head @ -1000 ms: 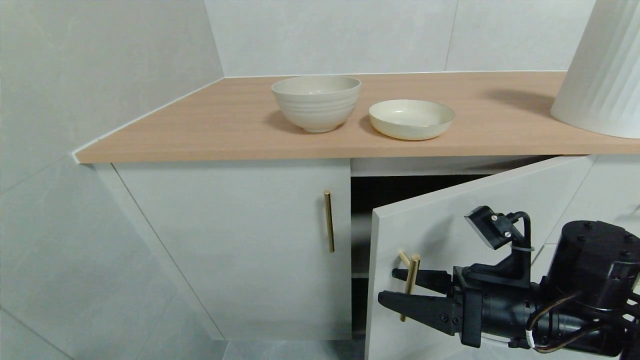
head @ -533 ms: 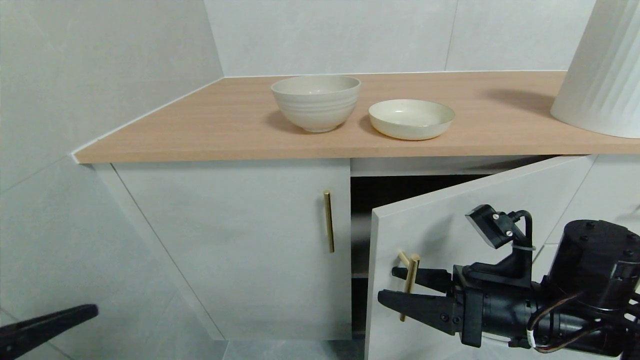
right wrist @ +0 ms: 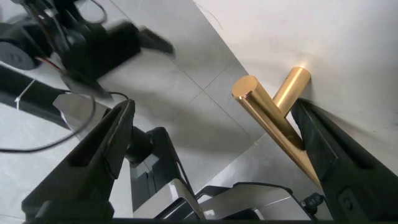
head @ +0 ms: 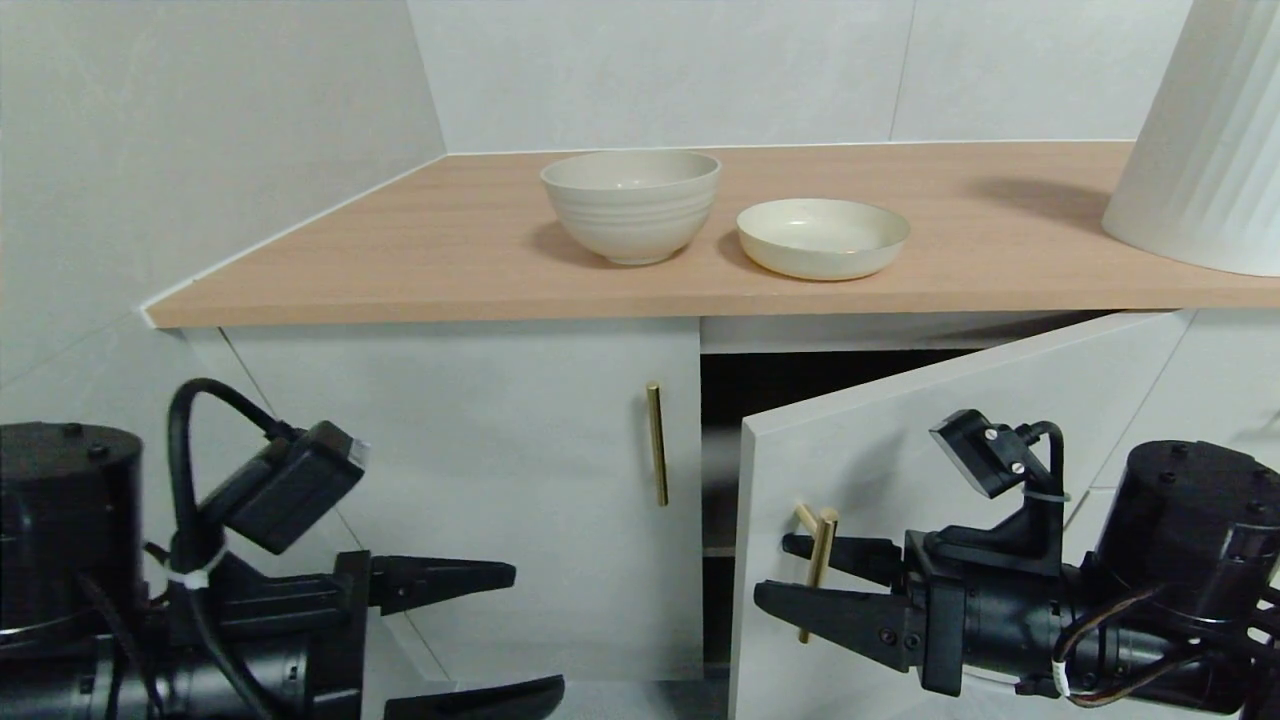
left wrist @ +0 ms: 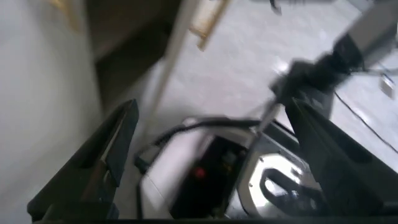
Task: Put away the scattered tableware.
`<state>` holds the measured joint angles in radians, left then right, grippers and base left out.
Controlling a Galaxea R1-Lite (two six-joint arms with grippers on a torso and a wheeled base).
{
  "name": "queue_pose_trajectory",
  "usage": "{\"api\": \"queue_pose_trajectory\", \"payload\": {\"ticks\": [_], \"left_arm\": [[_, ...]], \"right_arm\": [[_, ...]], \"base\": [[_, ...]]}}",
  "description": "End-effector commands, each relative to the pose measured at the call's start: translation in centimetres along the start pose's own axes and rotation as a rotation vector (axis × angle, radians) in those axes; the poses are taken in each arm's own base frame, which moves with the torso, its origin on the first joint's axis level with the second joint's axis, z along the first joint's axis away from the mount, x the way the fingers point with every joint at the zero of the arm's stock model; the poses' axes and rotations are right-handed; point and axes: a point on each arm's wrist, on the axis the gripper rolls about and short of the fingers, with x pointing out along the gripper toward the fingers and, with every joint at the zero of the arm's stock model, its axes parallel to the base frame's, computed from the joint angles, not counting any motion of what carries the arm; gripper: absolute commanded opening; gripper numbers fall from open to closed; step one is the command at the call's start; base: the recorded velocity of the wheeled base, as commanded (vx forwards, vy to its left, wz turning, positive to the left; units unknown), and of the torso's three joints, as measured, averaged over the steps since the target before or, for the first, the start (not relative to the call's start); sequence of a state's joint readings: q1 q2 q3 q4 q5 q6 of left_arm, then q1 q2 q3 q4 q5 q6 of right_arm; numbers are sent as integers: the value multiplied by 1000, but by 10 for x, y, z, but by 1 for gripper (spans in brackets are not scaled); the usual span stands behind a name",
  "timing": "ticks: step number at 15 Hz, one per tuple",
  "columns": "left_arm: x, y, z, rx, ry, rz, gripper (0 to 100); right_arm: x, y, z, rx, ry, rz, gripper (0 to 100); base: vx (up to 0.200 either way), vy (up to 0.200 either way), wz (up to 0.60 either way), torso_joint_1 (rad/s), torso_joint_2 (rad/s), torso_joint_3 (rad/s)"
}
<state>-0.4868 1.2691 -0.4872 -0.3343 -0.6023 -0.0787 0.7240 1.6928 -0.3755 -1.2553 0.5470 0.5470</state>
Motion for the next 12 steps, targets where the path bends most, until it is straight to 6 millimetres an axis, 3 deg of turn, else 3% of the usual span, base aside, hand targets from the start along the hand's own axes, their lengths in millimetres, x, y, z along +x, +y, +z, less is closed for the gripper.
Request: {"api": "queue_pose_trajectory", "payload": {"ticks": [1,2,5,10,12], "left_arm": [[20,6,-10,-36,82,-27,100],[20,6,-10,-35,81,-28,0],[30,12,-5,-26,74,-27,0],[74,42,-6,18,-3,102,0],[103,47,-6,48,-22,97,0]], "right_arm": [[1,-1,-1,5,6,-5,100],[1,-2,-2,7,8,-6,100],[2,-3,-3,10,15,-10,100],[2,-4,-4,12,18,-12,100],[2,-4,-5,14,20,-13,100]], "base": [[0,0,0,0,0,0],[0,0,0,0,0,0],[0,0,0,0,0,0],[0,0,0,0,0,0],[0,0,0,0,0,0]]}}
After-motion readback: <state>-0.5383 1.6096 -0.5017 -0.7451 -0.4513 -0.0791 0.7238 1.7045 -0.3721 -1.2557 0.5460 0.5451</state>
